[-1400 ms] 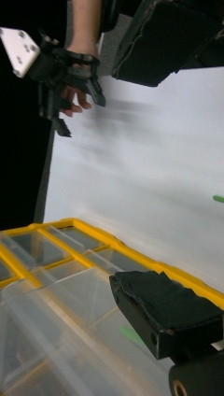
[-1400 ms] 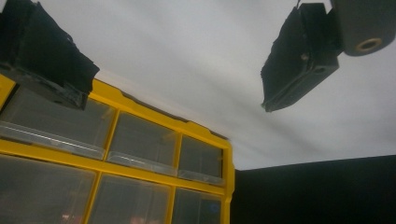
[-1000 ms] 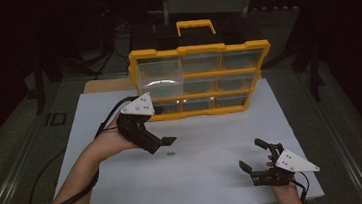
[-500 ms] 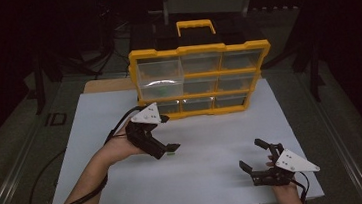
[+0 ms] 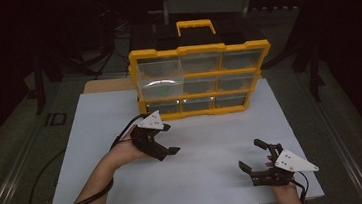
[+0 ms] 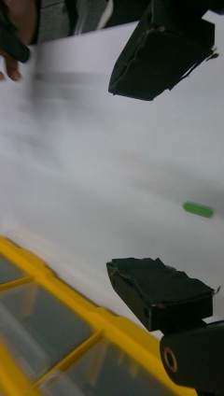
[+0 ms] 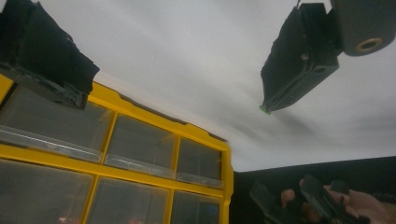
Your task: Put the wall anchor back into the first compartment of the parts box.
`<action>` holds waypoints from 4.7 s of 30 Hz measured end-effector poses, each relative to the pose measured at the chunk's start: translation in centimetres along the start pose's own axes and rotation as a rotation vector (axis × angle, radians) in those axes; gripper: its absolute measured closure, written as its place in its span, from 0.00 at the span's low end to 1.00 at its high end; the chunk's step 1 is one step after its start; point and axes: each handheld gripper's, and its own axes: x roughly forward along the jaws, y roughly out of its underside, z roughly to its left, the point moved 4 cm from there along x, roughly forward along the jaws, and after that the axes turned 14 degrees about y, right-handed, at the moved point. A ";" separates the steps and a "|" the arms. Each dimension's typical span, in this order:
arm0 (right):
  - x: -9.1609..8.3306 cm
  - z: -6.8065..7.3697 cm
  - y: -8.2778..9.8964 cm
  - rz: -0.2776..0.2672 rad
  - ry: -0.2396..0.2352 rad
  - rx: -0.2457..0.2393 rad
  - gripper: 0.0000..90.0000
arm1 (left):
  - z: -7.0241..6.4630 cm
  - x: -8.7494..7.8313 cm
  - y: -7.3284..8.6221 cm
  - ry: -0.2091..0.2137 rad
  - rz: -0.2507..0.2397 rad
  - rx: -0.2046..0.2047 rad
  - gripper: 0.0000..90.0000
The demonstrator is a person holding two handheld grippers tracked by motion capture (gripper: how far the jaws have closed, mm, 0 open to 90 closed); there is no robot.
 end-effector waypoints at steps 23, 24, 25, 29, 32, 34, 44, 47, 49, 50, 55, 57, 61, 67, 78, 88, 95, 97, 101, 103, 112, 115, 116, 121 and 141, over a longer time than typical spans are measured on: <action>0.0 0.0 0.1 0.006 -0.004 0.000 0.10 | 2.5 4.1 5.0 -0.006 0.126 -0.085 0.53; 0.0 0.0 0.1 0.006 -0.004 0.000 0.10 | 2.6 4.2 5.1 -0.012 0.134 -0.084 0.56; 0.0 0.0 0.1 0.007 -0.005 0.001 0.10 | 2.7 4.3 5.3 -0.008 0.128 -0.092 0.57; 0.0 0.0 0.1 0.006 -0.003 0.000 0.10 | 2.8 4.5 5.6 -0.009 0.141 -0.089 0.67; 0.0 -0.1 0.1 0.003 -0.002 -0.001 0.10 | 2.9 4.7 5.7 -0.010 0.164 -0.085 0.74; 0.0 -0.1 0.0 0.001 -0.001 0.002 0.10 | 2.9 4.9 5.8 -0.016 0.189 -0.076 0.75; 0.0 0.0 0.1 0.004 -0.001 -0.002 0.10 | 2.9 5.0 5.6 -0.012 0.210 -0.091 0.93; 0.0 -0.1 0.1 0.004 0.001 -0.001 0.10 | 2.8 4.9 5.5 0.000 0.233 -0.082 0.94; 0.0 0.0 0.1 0.004 -0.001 -0.002 0.10 | 2.6 4.9 5.3 0.012 0.241 -0.079 0.94; 0.0 0.0 0.1 0.004 -0.001 -0.002 0.10 | 2.5 4.8 5.1 0.010 0.245 -0.073 0.94; 0.0 0.0 0.1 0.004 0.000 -0.001 0.10 | 2.0 4.0 4.4 0.022 0.261 -0.056 0.94; 0.0 0.0 0.1 0.004 0.000 0.000 0.10 | 1.9 3.7 4.2 0.020 0.258 -0.053 0.94; 0.0 0.0 0.1 0.003 0.000 -0.002 0.10 | 1.2 2.1 3.1 0.032 0.254 -0.032 0.94; 0.0 -0.1 0.1 0.004 -0.001 -0.003 0.10 | 0.3 0.6 1.8 0.036 0.258 -0.010 0.94; 0.0 -0.1 0.0 0.002 0.002 0.001 0.10 | -1.3 -1.6 -0.7 0.046 0.267 0.039 0.94; -0.1 -0.1 -0.1 0.001 0.004 0.001 0.10 | -2.7 -4.0 -3.3 0.056 0.249 0.074 0.94; -0.1 -0.1 -0.1 -0.001 0.005 -0.001 0.10 | -3.5 -5.9 -5.3 0.041 0.236 0.109 0.94; -0.1 -0.1 -0.1 -0.003 0.005 -0.003 0.10 | -3.8 -6.3 -5.8 0.041 0.233 0.113 0.94; -0.1 -0.1 -0.1 -0.007 0.006 -0.007 0.10 | -3.9 -7.3 -6.8 0.023 0.228 0.121 0.94; -0.1 -0.1 -0.1 -0.007 0.005 -0.009 0.10 | -4.1 -7.9 -7.5 0.020 0.228 0.137 0.94; -0.1 -0.1 -0.1 -0.003 0.007 0.000 0.10 | -4.7 -9.8 -10.0 0.007 0.191 0.166 0.94; 0.0 -0.1 -0.1 -0.006 0.008 -0.001 0.10 | -4.7 -10.3 -10.8 0.001 0.180 0.176 0.94; 0.0 -0.1 -0.1 -0.006 0.008 -0.002 0.10 | -4.8 -10.5 -11.1 0.001 0.171 0.178 0.94; -0.1 -0.1 -0.1 -0.004 0.008 -0.002 0.10 | -4.6 -11.5 -12.3 -0.023 0.151 0.183 0.94; -0.1 -0.2 -0.1 -0.002 0.006 0.000 0.10 | -2.0 -15.7 -17.3 -0.159 -0.092 0.149 0.94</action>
